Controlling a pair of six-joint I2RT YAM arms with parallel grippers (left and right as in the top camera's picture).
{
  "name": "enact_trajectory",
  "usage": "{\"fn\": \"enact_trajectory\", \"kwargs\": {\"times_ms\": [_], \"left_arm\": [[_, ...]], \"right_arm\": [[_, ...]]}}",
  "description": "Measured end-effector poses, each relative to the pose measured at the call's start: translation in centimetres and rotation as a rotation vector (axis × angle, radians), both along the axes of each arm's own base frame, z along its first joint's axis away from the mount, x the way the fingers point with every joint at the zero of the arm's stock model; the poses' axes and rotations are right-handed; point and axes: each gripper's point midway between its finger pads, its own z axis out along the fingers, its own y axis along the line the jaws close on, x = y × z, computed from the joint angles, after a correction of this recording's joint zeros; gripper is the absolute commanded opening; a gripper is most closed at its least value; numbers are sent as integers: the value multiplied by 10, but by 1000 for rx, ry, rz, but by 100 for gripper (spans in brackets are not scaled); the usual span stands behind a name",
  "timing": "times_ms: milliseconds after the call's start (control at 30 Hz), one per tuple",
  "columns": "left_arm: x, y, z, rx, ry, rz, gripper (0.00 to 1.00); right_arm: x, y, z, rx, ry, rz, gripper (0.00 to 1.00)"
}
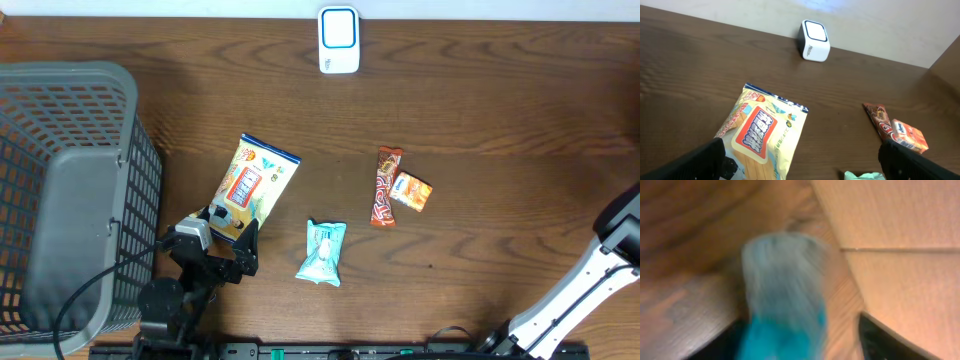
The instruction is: Scan the item barcode
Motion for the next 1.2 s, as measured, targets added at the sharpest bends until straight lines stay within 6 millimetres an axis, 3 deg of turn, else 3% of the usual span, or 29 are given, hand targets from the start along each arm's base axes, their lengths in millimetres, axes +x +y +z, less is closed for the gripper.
{"fn": "enact_trajectory", "kwargs": {"times_ms": [167,267,367,433,500,567,700,800,900,1000,1133,1200], "left_arm": [[0,0,0,0,-1,0,98],[0,0,0,0,-1,0,98],[0,0,0,0,-1,0,98],[0,0,0,0,-1,0,98],[0,0,0,0,0,0,98],[0,0,0,0,0,0,98],[0,0,0,0,0,0,98],[0,0,0,0,0,0,98],[0,0,0,0,0,0,98],[0,0,0,0,0,0,98],[0,0,0,0,0,0,98],[0,0,0,0,-1,0,98]], "right_arm": [[6,10,4,4,-16,-5,99],[9,14,17,18,-55,-2,99],[22,29,47,75,-183,37,99],[38,48,80,142,-322,92,99],[52,73,122,212,-477,146,99],[61,111,176,310,-651,209,99],[58,183,256,431,-834,304,99],[48,245,300,473,-884,370,99],[26,307,326,508,-881,403,99],[-10,357,335,560,-842,374,99],[-53,392,333,612,-808,288,99],[-62,401,325,627,-792,263,99]]}}
